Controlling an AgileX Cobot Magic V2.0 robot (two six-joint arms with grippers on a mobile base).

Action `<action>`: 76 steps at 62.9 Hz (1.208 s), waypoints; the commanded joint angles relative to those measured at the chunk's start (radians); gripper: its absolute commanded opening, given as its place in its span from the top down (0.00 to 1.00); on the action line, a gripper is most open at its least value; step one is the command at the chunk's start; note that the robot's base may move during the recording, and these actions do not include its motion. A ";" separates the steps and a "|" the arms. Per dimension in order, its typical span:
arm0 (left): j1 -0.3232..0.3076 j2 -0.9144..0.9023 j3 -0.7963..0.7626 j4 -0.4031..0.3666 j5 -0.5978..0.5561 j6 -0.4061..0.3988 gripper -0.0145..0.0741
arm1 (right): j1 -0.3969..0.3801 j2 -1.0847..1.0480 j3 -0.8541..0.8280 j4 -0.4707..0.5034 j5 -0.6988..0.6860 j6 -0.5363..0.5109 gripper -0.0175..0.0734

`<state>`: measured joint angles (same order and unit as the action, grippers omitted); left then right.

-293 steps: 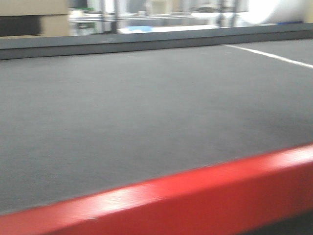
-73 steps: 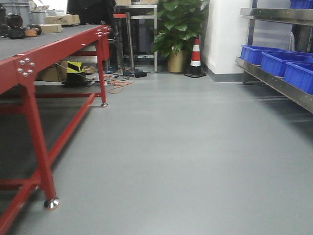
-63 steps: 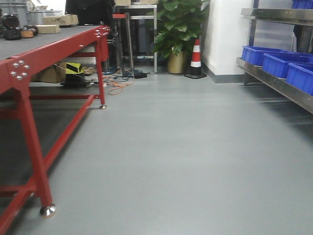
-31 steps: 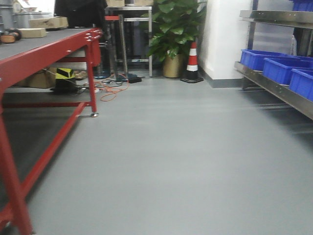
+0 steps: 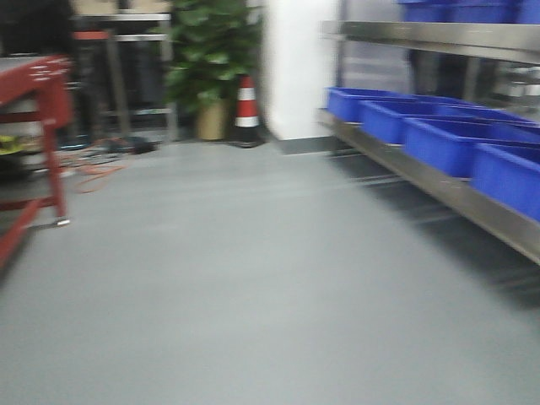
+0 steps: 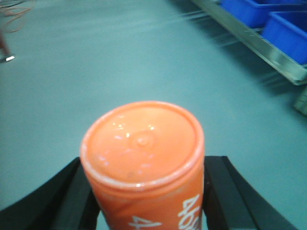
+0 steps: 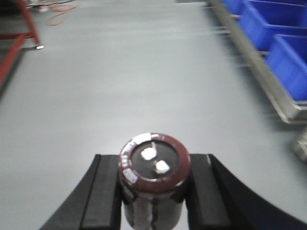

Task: Place cylindrical capacitor in blue bin on shelf
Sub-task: 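Drive the base up to the shelf of blue bins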

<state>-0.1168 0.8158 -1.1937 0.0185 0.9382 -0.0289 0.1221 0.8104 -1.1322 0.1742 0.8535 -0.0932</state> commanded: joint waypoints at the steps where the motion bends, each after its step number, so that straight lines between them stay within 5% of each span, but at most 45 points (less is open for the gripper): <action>1: -0.005 -0.003 -0.008 -0.006 -0.021 0.001 0.96 | 0.001 -0.005 -0.006 -0.003 -0.025 -0.003 0.99; 76: -0.005 -0.003 -0.008 -0.006 -0.021 0.001 0.96 | 0.001 -0.005 -0.006 -0.003 -0.025 -0.003 0.99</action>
<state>-0.1168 0.8158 -1.1937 0.0185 0.9382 -0.0289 0.1221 0.8104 -1.1322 0.1742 0.8535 -0.0932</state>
